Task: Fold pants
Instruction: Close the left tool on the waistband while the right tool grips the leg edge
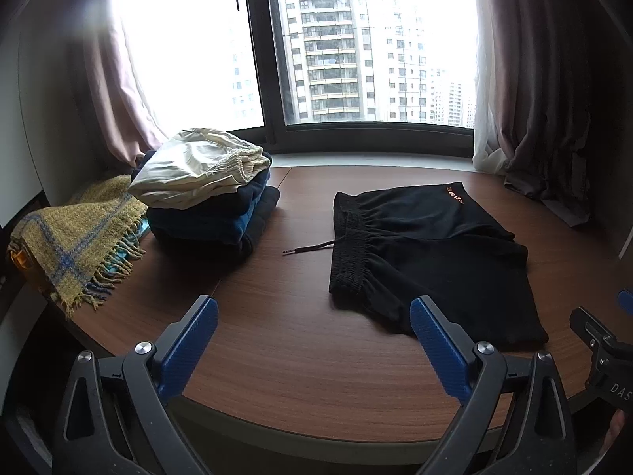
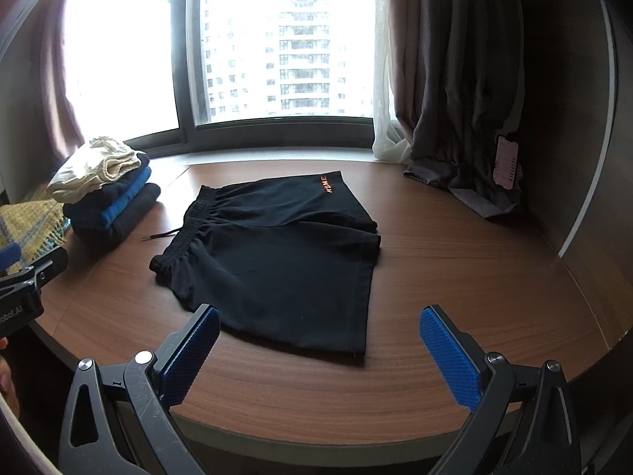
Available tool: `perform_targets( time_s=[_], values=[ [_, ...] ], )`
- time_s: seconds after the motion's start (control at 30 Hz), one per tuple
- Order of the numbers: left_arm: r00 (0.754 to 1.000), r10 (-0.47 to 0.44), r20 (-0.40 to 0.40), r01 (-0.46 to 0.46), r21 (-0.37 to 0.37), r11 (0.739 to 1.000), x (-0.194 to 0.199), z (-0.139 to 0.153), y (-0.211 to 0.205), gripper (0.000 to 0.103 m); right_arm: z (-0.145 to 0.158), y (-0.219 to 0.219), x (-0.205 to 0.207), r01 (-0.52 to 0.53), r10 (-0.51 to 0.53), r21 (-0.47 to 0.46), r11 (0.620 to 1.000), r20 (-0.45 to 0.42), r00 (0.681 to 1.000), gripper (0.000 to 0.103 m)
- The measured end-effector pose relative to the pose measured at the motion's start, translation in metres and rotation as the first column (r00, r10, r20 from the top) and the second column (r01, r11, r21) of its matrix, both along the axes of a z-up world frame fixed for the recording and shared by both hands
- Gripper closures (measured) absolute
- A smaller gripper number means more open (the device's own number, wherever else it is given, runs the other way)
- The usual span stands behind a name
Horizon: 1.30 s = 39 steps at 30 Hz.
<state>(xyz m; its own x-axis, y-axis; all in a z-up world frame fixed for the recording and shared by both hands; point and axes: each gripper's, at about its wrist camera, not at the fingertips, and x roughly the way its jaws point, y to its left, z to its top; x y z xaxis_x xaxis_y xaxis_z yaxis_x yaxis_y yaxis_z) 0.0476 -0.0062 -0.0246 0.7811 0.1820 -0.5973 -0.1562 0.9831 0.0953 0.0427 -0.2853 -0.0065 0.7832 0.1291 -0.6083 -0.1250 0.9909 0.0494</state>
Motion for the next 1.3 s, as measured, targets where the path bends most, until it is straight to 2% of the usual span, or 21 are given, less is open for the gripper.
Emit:
perform_targets(
  time_s=[0.17, 0.33, 0.4, 0.47, 0.53, 0.63, 0.77, 0.9, 0.97, 1.1, 1.17, 1.3],
  values=[
    [0.999, -0.036, -0.036, 0.035, -0.014, 0.999, 0.025, -0.009, 0.008, 0.007, -0.006, 0.000, 0.015, 0.046, -0.045, 0.017, 0.999, -0.027, 0.999, 0.001],
    [0.990, -0.123, -0.074, 0.121, -0.036, 0.992, 0.057, -0.021, 0.020, 0.012, -0.013, 0.008, 0.031, 0.131, -0.130, 0.010, 0.991, -0.053, 0.990, 0.001],
    [0.981, -0.166, -0.096, 0.161, -0.060, 0.985, 0.072, -0.026, 0.026, 0.017, -0.018, 0.011, 0.038, 0.181, -0.180, 0.007, 0.983, -0.083, 0.980, 0.001],
    [0.974, -0.196, -0.109, 0.189, -0.076, 0.979, 0.085, -0.033, 0.031, 0.017, -0.024, 0.014, 0.042, 0.229, -0.228, 0.001, 0.973, -0.112, 0.967, 0.001],
    [0.965, -0.224, -0.137, 0.213, -0.093, 0.973, 0.098, -0.042, 0.035, 0.025, -0.029, 0.015, 0.044, 0.276, -0.273, 0.006, 0.961, -0.137, 0.952, 0.001],
    [0.949, -0.261, -0.179, 0.240, -0.133, 0.962, 0.112, -0.054, 0.037, 0.027, -0.035, 0.019, 0.044, 0.341, -0.336, -0.001, 0.940, -0.173, 0.926, 0.001],
    [0.935, -0.272, -0.227, 0.241, -0.155, 0.958, 0.127, -0.067, 0.039, 0.029, -0.044, 0.024, 0.046, 0.392, -0.385, -0.008, 0.920, -0.212, 0.898, 0.001],
    [0.932, -0.244, -0.269, 0.203, -0.173, 0.964, 0.140, -0.081, 0.041, 0.036, -0.056, 0.023, 0.060, 0.411, -0.400, -0.008, 0.912, -0.239, 0.885, 0.002],
    [0.927, -0.241, -0.289, 0.190, -0.192, 0.963, 0.146, -0.088, 0.042, 0.037, -0.062, 0.020, 0.067, 0.421, -0.408, -0.010, 0.907, -0.268, 0.873, 0.006],
    [0.913, -0.240, -0.331, 0.190, -0.177, 0.966, 0.157, -0.102, 0.038, 0.039, -0.073, 0.018, 0.075, 0.430, -0.416, -0.017, 0.902, -0.299, 0.859, 0.006],
    [0.907, -0.243, -0.343, 0.186, -0.190, 0.964, 0.159, -0.106, 0.038, 0.039, -0.079, 0.016, 0.079, 0.445, -0.429, -0.020, 0.895, -0.309, 0.849, 0.010],
    [0.897, -0.247, -0.366, 0.191, -0.184, 0.964, 0.165, -0.113, 0.034, 0.039, -0.089, 0.007, 0.084, 0.482, -0.450, -0.002, 0.876, -0.361, 0.817, 0.014]
  ],
)
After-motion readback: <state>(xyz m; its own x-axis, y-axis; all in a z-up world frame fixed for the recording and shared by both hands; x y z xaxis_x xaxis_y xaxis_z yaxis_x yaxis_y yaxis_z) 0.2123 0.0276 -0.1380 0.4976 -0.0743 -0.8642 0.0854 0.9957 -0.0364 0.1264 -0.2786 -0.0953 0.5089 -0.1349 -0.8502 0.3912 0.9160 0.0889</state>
